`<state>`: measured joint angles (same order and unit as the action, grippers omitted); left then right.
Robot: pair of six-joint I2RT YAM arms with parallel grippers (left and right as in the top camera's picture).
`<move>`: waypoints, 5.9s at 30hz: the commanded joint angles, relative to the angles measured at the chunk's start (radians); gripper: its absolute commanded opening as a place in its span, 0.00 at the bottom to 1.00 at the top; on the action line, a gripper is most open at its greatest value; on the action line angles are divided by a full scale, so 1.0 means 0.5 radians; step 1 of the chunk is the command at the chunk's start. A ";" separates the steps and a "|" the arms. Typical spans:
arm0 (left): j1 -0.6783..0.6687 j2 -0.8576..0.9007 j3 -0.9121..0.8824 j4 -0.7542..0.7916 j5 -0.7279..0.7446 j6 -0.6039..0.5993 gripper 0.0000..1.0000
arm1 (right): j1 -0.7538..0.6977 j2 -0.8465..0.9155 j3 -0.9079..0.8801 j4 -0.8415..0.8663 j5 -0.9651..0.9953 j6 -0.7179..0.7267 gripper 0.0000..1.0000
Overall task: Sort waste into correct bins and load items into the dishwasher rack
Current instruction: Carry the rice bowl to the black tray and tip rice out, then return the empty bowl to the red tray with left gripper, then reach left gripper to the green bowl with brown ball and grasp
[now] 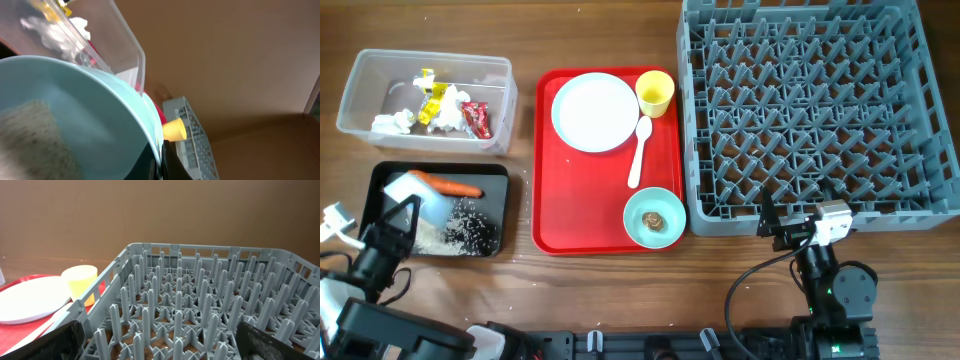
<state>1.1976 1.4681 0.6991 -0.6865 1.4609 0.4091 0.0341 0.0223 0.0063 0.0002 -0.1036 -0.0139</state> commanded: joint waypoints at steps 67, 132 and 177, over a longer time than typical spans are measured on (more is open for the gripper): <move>-2.669 -0.419 0.656 0.092 -2.718 -1.426 0.04 | 0.004 0.002 -0.002 0.012 0.005 -0.023 1.00; -3.986 0.108 0.839 -0.177 -2.815 -1.590 0.26 | 0.004 0.002 -0.002 0.012 0.005 -0.023 1.00; -3.983 0.729 0.843 -0.079 -2.963 -1.769 0.22 | 0.004 0.002 -0.002 0.012 0.005 -0.023 1.00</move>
<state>-0.7982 1.8301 1.1248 -0.7284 -0.0044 -0.4767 0.0341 0.0227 0.0063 0.0006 -0.1036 -0.0139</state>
